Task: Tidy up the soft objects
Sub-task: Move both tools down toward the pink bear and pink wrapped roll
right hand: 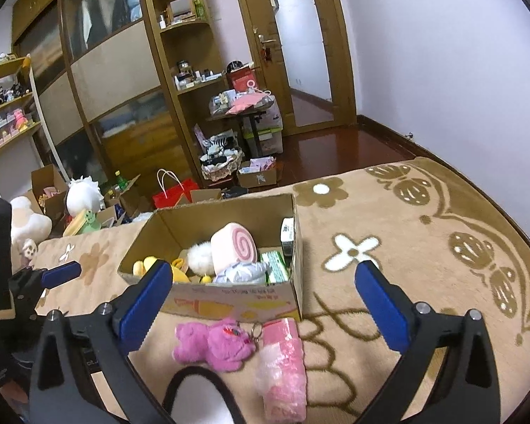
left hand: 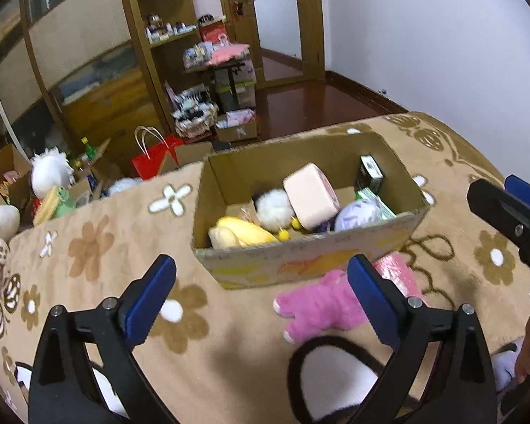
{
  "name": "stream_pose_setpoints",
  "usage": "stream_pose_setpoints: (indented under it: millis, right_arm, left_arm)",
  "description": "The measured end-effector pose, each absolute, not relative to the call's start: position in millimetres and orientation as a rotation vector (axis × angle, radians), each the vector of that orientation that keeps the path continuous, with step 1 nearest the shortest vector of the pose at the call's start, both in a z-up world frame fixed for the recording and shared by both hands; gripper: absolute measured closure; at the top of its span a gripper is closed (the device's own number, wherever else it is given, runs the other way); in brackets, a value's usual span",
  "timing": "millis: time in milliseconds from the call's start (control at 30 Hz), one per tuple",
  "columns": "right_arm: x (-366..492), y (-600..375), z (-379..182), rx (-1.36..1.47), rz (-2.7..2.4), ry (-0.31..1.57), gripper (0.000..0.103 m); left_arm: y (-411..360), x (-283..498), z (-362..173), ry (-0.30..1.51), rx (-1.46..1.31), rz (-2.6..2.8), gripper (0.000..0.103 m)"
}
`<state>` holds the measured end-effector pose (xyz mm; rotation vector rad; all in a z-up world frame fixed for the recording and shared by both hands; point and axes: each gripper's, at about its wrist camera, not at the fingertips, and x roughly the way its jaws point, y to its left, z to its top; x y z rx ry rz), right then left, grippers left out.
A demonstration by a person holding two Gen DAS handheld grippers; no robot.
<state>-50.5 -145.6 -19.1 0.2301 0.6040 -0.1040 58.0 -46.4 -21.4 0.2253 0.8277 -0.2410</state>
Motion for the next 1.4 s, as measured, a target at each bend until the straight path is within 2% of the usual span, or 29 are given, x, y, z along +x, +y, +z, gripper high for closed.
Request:
stream_pose_setpoints:
  millis: [533,1400]
  right_arm:
    - [-55.9,-147.8,-38.2,0.223,-0.137,0.691,0.0]
    - [-18.1,-163.3,-98.6,0.3,-0.167,0.844,0.0]
  left_arm:
    - [-49.3,61.0,-43.1,0.918,0.249,-0.227,0.006]
    - [-67.4,79.2,-81.4,0.949,0.196,-0.302,0.006]
